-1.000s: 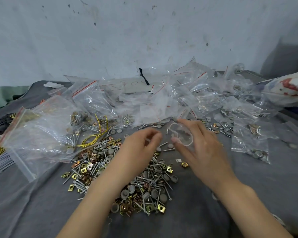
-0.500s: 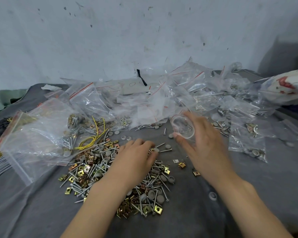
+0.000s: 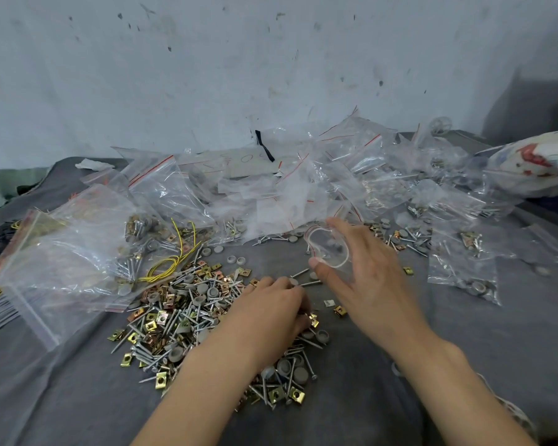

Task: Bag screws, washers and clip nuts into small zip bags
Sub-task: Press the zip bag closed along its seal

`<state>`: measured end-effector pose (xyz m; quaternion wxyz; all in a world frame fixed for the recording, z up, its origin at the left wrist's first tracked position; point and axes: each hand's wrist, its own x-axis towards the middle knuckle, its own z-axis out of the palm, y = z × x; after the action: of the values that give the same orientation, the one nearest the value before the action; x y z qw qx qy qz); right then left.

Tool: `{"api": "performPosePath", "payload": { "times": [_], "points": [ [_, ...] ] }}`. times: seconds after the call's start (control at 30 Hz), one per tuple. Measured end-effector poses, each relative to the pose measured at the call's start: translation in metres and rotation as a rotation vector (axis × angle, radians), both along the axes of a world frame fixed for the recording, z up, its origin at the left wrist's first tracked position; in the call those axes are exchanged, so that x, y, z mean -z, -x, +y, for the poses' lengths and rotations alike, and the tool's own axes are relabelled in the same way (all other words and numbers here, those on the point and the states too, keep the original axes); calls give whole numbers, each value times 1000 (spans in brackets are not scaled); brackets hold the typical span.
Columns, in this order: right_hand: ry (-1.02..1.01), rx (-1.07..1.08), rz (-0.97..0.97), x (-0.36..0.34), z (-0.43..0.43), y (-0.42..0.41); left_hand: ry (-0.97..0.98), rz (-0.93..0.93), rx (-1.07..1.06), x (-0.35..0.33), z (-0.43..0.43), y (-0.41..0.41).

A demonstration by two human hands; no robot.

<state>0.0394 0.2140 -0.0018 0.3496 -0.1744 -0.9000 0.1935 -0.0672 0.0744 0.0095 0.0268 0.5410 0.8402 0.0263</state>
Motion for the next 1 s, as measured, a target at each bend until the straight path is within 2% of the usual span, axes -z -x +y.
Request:
{"api": "performPosePath", "payload": {
  "times": [0.13, 0.3, 0.5, 0.77, 1.0],
  "points": [
    [2, 0, 11, 1, 2, 1, -42, 1, -2, -2, 0, 1],
    [23, -4, 30, 1, 3, 2, -163, -119, -78, -8, -8, 8],
    [27, 3, 32, 0, 1, 1, -291, -166, -142, -12, -20, 19],
    [17, 1, 16, -1, -1, 4, -378, -331, -137, -11, -28, 25],
    [-8, 7, 17, -1, -3, 7, -413, -372, -120, -9, -29, 30]
  ]
}}
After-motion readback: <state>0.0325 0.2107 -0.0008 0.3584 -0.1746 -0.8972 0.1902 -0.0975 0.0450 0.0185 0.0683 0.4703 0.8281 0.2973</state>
